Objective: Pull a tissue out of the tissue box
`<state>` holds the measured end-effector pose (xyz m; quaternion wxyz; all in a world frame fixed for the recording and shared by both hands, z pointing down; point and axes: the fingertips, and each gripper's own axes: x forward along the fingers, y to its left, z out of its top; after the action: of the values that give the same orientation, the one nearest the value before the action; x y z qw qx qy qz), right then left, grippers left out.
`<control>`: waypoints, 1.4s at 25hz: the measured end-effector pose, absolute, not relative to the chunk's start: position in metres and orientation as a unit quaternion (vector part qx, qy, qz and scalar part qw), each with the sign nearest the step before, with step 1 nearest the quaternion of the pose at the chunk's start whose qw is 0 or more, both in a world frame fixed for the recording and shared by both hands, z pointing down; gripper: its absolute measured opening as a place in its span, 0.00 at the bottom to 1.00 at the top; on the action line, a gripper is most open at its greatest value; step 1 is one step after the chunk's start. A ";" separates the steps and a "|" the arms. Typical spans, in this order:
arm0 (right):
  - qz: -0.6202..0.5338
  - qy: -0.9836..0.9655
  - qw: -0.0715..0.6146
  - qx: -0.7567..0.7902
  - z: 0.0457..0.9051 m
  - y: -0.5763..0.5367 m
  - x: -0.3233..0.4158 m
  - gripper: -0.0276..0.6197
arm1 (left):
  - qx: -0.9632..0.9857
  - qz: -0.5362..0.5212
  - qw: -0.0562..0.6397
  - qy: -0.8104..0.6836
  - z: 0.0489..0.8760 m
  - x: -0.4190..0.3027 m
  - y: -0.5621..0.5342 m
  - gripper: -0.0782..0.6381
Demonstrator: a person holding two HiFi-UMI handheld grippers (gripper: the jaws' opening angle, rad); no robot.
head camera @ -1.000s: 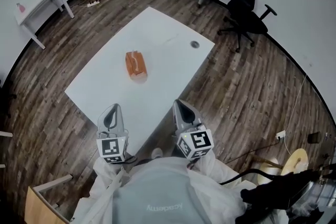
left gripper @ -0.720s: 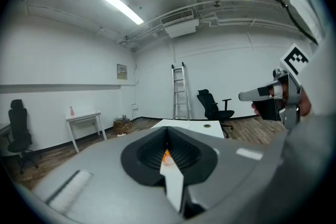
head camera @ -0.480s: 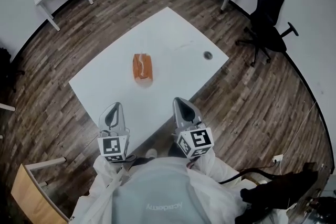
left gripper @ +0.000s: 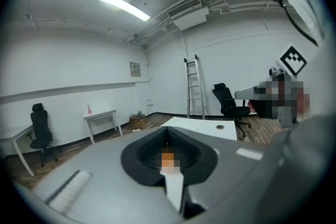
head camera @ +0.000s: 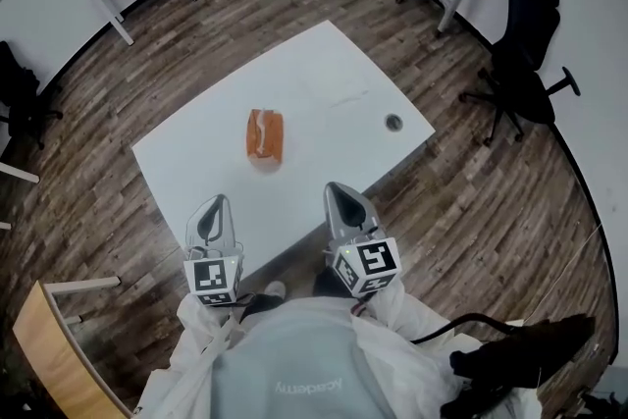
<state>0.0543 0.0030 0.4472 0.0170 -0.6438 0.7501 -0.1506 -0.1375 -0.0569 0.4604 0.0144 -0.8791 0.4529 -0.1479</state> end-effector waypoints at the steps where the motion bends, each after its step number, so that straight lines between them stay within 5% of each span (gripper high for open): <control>1: -0.151 0.753 0.017 -0.640 0.447 0.002 0.057 0.04 | -0.876 -0.150 0.014 0.457 0.461 -0.136 -0.056 0.11; 35: -0.166 0.816 -0.009 -0.554 0.458 -0.044 0.104 0.04 | -0.821 -0.156 -0.007 0.549 0.465 -0.098 -0.062 0.11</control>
<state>0.1045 -0.0442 0.4585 -0.0089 -0.5543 0.8155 -0.1661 -0.0975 -0.0623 0.4652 -0.0070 -0.8215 0.5485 -0.1557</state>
